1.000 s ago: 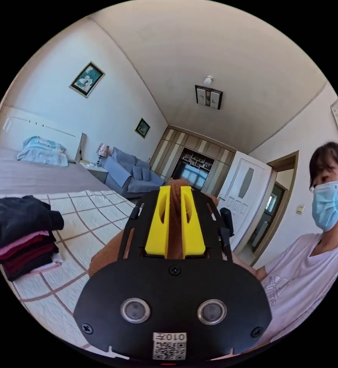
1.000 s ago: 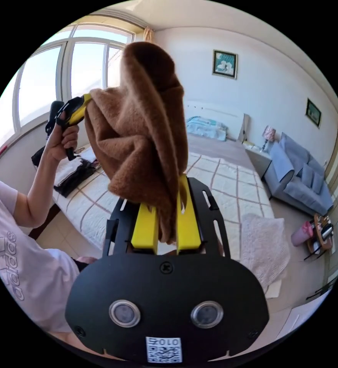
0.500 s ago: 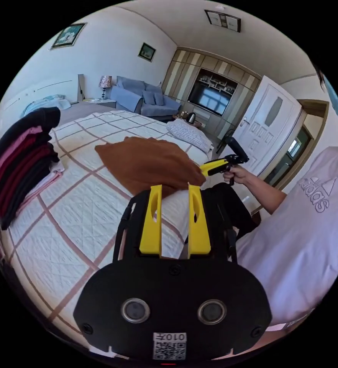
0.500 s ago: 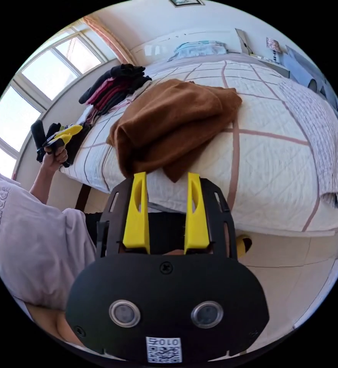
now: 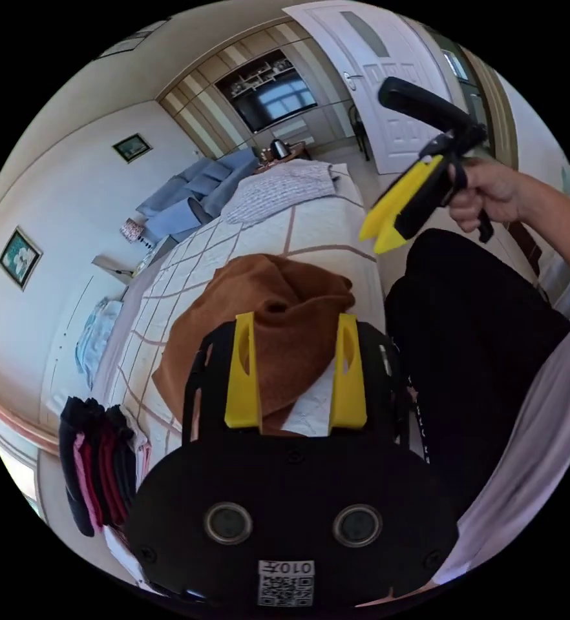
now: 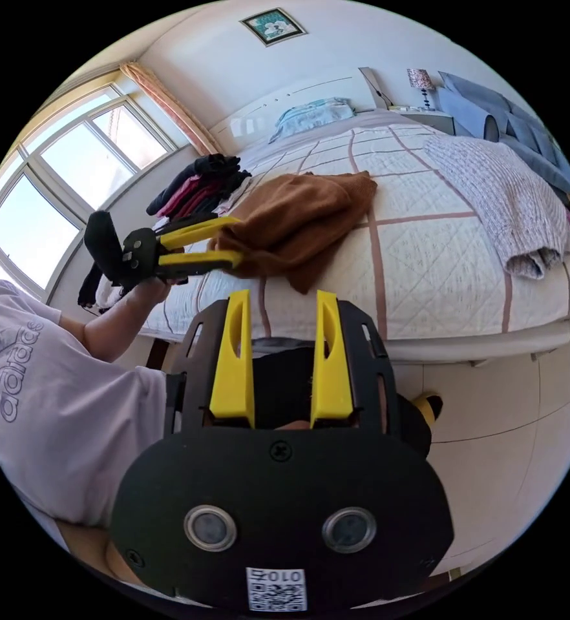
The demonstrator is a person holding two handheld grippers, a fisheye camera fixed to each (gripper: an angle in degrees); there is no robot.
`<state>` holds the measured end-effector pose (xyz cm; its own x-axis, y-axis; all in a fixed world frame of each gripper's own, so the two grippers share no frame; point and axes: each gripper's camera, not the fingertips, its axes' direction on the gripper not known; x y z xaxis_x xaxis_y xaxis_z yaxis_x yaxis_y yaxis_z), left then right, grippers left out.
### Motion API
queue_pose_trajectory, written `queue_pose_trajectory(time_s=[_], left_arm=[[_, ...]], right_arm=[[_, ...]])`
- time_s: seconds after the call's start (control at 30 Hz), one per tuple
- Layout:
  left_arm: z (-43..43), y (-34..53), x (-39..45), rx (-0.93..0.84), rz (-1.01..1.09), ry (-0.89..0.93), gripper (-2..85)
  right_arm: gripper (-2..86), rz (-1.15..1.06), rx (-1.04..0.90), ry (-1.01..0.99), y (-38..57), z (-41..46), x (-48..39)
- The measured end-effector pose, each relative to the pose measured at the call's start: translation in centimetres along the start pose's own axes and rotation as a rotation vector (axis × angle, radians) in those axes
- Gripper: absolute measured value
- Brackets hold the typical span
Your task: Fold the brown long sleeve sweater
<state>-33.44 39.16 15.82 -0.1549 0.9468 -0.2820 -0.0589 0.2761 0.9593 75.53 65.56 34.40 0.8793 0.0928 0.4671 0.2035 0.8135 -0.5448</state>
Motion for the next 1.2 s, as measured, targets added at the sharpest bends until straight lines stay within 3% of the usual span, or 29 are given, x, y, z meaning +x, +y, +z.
queue_pose_trajectory(time_s=[0.07,0.2,0.27,0.33,0.4,0.53,0.73,0.8,0.87,1.0,1.1,1.2], left_arm=[[0.2,0.1,-2.6,0.024,-0.123,0.018,9.9],[-0.4,4.0,-12.5,0.135,-0.482,0.246,7.6],[-1.7,9.2,-17.3,0.321,-0.745,0.364,6.9],[-3.6,19.1,-21.1,0.675,-1.125,0.466,6.2],[-6.0,25.3,-21.2,0.781,-1.287,0.345,5.8],[-11.6,34.6,-18.2,0.639,-1.423,0.07,5.3],[-8.3,46.1,-13.0,0.427,-1.715,0.256,5.2],[-6.6,48.0,-12.0,0.498,-1.768,0.305,5.3],[-5.1,48.6,-12.0,0.548,-1.789,0.328,5.4],[-3.9,46.3,-14.5,0.54,-1.662,0.361,5.9],[-5.2,43.5,-15.2,0.465,-1.469,0.313,6.5],[-4.1,42.9,-14.0,0.229,-1.367,0.375,7.7]], right_arm=[[13.5,0.032,0.017,-0.016,0.3,-0.5,1.0],[14.2,0.054,0.017,-0.033,-0.6,-0.6,1.9],[16.1,0.057,-0.001,-0.021,-2.0,0.0,2.0],[17.4,0.06,0.007,-0.021,-3.3,0.7,2.0],[18.1,0.071,0.006,-0.013,-4.6,1.7,2.1],[17.6,0.088,-0.109,0.038,-7.4,5.1,3.0],[7.2,0.139,-0.152,0.138,-9.5,6.2,3.5],[6.0,0.107,-0.142,0.055,-10.4,5.4,3.4],[5.4,0.055,-0.156,0.104,-11.9,4.2,3.1],[4.7,0.035,-0.019,0.141,-13.0,-0.3,3.5],[4.8,0.072,0.135,0.138,-12.0,-4.1,4.8],[5.9,0.069,-0.024,0.088,-10.8,-2.5,6.9]])
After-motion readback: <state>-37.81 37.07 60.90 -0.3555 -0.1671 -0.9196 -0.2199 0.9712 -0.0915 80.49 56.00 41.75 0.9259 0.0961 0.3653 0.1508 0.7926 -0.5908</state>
